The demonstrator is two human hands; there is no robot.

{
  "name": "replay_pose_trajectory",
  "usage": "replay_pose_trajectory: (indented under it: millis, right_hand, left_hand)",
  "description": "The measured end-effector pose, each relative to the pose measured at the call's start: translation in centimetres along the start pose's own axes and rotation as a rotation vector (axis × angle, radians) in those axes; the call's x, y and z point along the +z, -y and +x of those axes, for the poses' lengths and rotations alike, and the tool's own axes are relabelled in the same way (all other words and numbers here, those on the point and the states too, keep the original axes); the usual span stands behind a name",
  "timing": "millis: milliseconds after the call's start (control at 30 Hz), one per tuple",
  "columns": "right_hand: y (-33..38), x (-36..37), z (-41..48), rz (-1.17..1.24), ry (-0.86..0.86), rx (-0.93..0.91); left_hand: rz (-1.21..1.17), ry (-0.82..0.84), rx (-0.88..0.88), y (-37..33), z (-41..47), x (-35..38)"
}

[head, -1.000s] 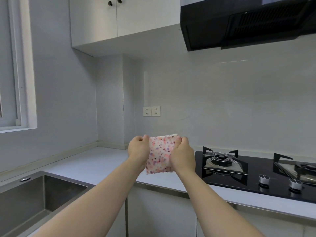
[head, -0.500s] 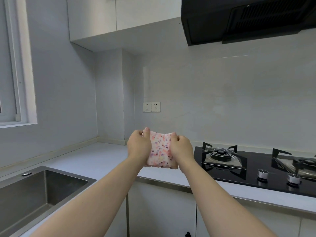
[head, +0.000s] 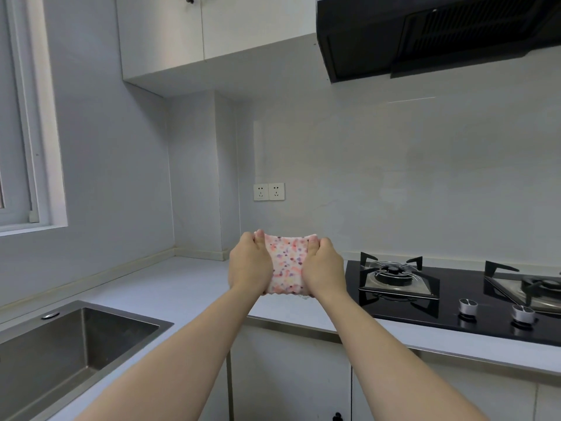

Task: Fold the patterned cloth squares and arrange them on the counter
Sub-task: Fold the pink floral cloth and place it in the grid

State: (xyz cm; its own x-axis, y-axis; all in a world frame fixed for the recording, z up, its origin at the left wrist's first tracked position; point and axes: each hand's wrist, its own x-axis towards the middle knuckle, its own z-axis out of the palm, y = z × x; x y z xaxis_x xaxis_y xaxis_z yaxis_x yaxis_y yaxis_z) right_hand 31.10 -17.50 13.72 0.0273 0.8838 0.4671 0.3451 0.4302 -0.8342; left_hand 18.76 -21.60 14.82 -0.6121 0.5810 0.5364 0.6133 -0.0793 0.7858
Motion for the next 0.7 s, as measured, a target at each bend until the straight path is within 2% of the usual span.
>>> replay_pose_trajectory:
  millis: [167,367,700]
  right_hand:
    - [-1.3,0.1,-0.1,0.101,0.014,0.043]
    - [-4.9,0.3,1.6,0.076,-0.010,0.050]
    - [-15.3,2.8,12.7,-0.024,-0.036,0.130]
  left_hand:
    - [-0.064,0.002,0.020,1.1,-0.5,0.9]
    - [-0.109,0.018,0.017,3.0,-0.4,4.8]
    - [-0.211,0.146,-0.079,6.7,5.6,19.3]
